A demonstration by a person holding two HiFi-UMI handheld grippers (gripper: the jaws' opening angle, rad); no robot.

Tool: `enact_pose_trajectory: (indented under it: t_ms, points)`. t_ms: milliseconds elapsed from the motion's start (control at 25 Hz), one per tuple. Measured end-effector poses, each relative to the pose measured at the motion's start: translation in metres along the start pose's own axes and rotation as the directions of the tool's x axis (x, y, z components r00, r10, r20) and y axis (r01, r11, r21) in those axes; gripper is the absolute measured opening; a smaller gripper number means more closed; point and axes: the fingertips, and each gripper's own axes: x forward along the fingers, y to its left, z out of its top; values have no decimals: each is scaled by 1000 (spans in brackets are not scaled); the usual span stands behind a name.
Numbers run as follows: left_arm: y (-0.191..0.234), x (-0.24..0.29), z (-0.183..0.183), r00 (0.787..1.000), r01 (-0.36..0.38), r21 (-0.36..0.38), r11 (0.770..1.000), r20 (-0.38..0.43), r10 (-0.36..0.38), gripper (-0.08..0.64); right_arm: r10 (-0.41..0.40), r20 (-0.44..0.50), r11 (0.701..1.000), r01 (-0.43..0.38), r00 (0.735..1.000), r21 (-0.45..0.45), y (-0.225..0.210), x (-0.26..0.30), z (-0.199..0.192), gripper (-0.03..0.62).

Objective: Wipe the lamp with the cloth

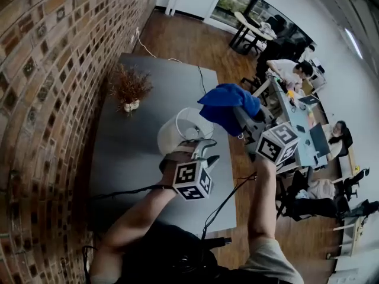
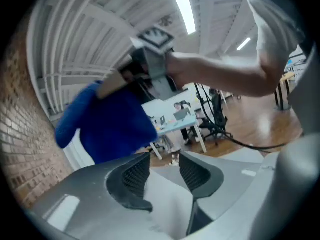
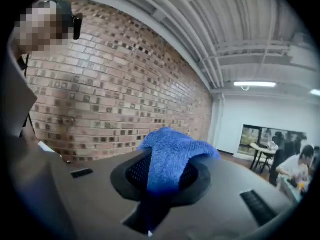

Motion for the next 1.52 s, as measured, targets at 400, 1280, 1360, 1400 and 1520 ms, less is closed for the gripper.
enact_pose_trajectory:
  t_ms: [400, 1280, 1360, 1400, 1520]
  points:
    - [-12, 38, -28, 948, 12, 51, 999, -318, 5, 202, 580, -611, 620, -778, 539, -99, 161, 93, -116, 64]
    - [36, -107, -31, 926, -28, -312, 950, 349, 142, 128, 397, -149, 915, -376, 906, 147, 81, 70, -34, 63]
    - [106, -139, -45, 849, 119, -595, 795, 475, 229, 117, 323, -61, 918, -298, 944, 261, 95, 52, -31, 63]
    - [132, -141, -46, 822, 184, -615, 767, 524, 222, 100, 298, -66, 922, -269, 952, 277, 108, 51, -41, 63]
    - [149, -103, -38, 814, 352, -489, 798, 581, -4, 94, 209, -188, 954, -157, 960, 256, 132, 69, -100, 63]
